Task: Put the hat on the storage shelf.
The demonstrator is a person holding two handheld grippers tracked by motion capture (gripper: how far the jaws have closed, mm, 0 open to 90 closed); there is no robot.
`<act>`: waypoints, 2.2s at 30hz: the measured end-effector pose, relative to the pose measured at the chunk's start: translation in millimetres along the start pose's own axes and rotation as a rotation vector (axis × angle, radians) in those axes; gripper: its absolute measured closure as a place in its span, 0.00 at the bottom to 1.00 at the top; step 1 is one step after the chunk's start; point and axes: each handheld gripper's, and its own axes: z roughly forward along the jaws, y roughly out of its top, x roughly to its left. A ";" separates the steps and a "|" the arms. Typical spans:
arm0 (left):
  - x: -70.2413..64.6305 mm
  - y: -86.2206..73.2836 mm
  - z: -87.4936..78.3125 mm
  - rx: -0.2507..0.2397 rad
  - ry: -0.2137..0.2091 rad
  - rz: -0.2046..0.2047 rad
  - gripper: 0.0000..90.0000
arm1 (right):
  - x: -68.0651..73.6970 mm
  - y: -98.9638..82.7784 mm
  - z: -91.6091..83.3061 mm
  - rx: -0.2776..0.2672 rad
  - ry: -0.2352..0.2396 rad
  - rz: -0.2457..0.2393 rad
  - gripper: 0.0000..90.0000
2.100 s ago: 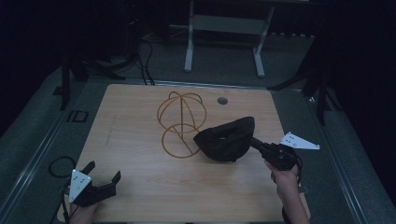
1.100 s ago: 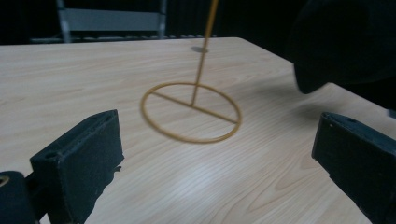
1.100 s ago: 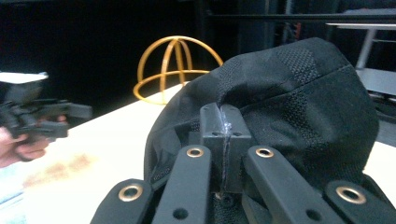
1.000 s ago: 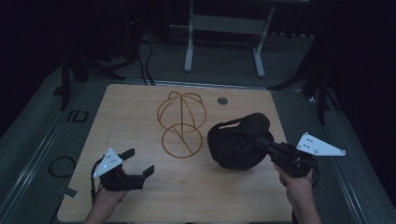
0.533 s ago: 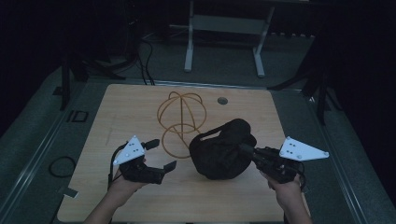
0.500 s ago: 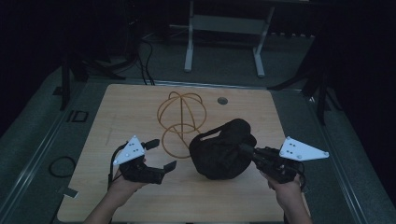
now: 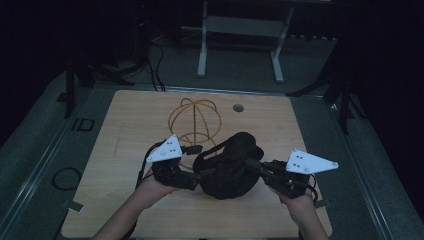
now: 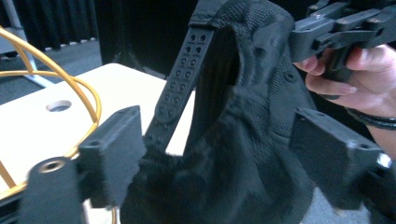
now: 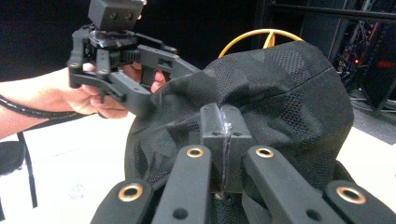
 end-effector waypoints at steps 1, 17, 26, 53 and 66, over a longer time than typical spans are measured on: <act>0.0 0.5 1.0 0.000 0.006 0.011 0.24 | 0.0 0.0 0.0 0.000 0.000 0.000 1.00; -6.2 8.6 19.8 0.092 -0.124 0.046 0.87 | -3.3 -2.3 -2.4 0.012 -0.014 0.002 1.00; -12.0 17.9 24.0 0.130 -0.125 0.063 0.92 | -6.4 -4.2 -6.3 0.011 -0.035 0.012 1.00; -22.1 48.8 27.6 0.103 -0.107 0.020 0.94 | 0.0 -17.3 -49.3 0.002 -0.218 -0.019 0.67; -52.4 64.2 40.6 0.088 0.055 0.012 0.94 | 60.3 -21.1 -23.7 0.059 -0.369 -0.202 0.41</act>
